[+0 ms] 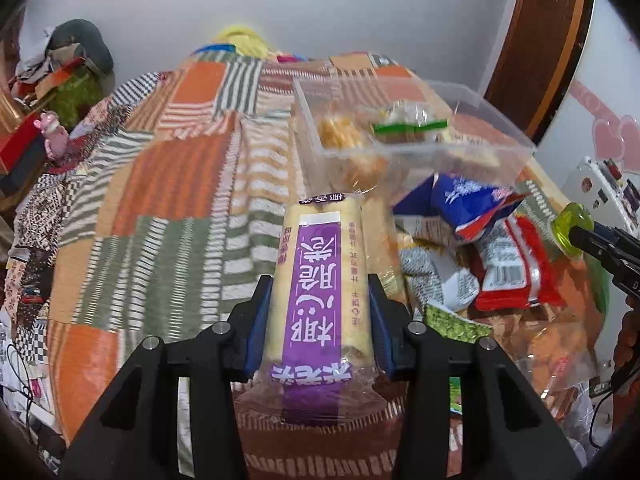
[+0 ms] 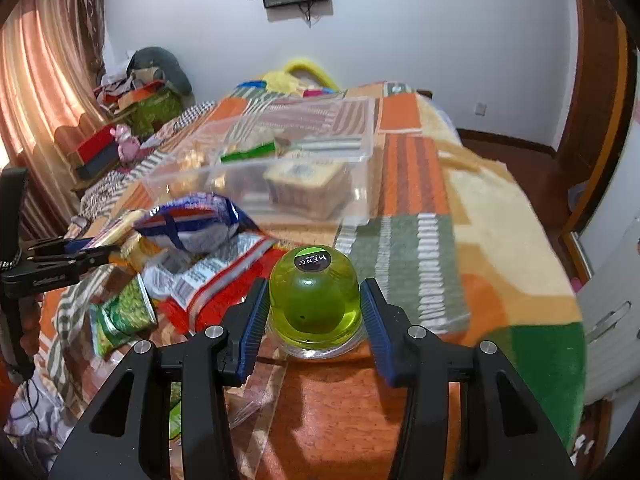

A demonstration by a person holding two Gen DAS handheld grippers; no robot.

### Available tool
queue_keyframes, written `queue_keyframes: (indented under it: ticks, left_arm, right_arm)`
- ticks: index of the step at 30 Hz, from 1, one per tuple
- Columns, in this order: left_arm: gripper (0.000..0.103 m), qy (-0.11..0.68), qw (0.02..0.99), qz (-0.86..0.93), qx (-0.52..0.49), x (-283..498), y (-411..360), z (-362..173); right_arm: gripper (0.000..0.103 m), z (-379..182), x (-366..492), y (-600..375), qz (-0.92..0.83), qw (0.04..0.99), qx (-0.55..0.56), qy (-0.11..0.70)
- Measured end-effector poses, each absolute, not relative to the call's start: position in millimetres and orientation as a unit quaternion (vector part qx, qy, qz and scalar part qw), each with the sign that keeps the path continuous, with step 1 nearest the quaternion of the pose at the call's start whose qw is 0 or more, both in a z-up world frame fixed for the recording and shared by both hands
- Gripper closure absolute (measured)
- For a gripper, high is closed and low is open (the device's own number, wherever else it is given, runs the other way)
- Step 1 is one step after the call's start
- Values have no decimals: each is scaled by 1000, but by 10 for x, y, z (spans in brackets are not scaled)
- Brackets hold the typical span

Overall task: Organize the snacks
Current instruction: 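Place the rice roll into the box with the left tool while the right tool places the jelly cup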

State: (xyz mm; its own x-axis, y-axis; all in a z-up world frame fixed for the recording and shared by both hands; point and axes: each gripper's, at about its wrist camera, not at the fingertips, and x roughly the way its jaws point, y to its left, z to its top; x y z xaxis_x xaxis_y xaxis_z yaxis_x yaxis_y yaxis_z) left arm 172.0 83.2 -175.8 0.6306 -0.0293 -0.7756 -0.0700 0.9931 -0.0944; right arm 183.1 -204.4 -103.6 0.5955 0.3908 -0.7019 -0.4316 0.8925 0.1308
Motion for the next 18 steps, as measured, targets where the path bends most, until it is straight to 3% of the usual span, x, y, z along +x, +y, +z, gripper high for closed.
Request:
queue_keyframes:
  ticks: [18]
  left_arm:
    - [59, 347, 935, -16, -66, 2163, 629, -1019]
  right_arm:
    - [60, -469, 2121, -1855, 227, 926, -27, 299]
